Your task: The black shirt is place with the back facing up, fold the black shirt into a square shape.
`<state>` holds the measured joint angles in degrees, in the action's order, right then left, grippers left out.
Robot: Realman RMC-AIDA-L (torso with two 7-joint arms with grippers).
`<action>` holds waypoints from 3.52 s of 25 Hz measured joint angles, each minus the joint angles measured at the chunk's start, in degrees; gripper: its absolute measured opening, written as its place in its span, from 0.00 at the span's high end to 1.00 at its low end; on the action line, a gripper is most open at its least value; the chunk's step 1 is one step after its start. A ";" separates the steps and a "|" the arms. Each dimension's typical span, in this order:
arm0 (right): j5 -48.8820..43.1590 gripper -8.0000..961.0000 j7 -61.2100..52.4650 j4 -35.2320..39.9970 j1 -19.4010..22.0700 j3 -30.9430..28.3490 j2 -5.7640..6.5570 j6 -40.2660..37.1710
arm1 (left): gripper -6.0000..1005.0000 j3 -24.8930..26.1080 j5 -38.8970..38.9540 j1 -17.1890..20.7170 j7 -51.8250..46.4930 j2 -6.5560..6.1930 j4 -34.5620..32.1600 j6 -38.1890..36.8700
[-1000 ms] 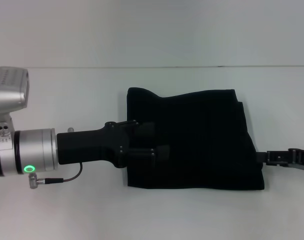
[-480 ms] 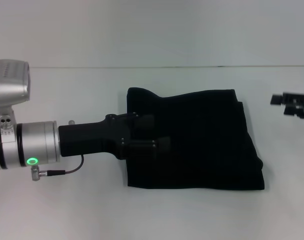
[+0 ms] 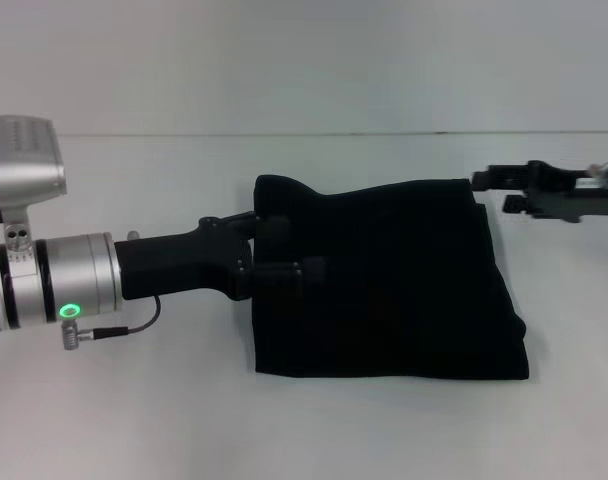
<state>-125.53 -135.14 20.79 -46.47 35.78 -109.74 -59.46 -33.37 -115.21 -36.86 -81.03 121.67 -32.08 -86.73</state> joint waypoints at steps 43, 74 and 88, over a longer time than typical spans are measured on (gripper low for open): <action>13.04 0.20 13.54 0.86 5.42 2.16 -4.26 7.55 | 0.10 0.15 -0.19 0.20 -0.06 -0.45 -0.02 4.03; 6.51 0.20 13.41 7.53 14.68 -1.29 2.59 -22.21 | 0.10 -2.76 -1.69 -4.81 -17.04 -0.81 3.60 28.96; 6.49 0.20 11.65 7.77 13.99 -1.54 2.74 -21.76 | 0.10 -7.08 -5.17 -7.61 -19.21 0.12 6.95 34.29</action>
<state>-119.04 -123.49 28.56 -32.48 34.24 -107.00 -81.22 -40.45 -120.38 -44.47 -100.24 121.79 -25.13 -52.44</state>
